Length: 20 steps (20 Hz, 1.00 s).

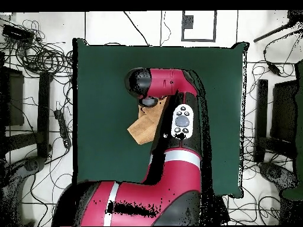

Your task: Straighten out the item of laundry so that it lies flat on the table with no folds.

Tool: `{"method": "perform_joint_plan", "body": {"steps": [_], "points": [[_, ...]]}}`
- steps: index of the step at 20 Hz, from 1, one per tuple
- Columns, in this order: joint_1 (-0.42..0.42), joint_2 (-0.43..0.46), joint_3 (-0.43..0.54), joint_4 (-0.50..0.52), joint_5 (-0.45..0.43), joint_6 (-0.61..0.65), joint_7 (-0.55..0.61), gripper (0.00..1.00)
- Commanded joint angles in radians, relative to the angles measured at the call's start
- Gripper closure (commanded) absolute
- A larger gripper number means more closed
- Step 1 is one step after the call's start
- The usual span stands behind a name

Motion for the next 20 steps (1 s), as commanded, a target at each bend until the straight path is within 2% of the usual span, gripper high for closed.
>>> {"method": "perform_joint_plan", "body": {"steps": [1,20], "points": [[0.034,0.056,0.071,0.076,-0.029,0.004,0.058,0.0],[0.03,0.056,0.08,0.071,-0.022,0.003,0.059,0.0]]}}
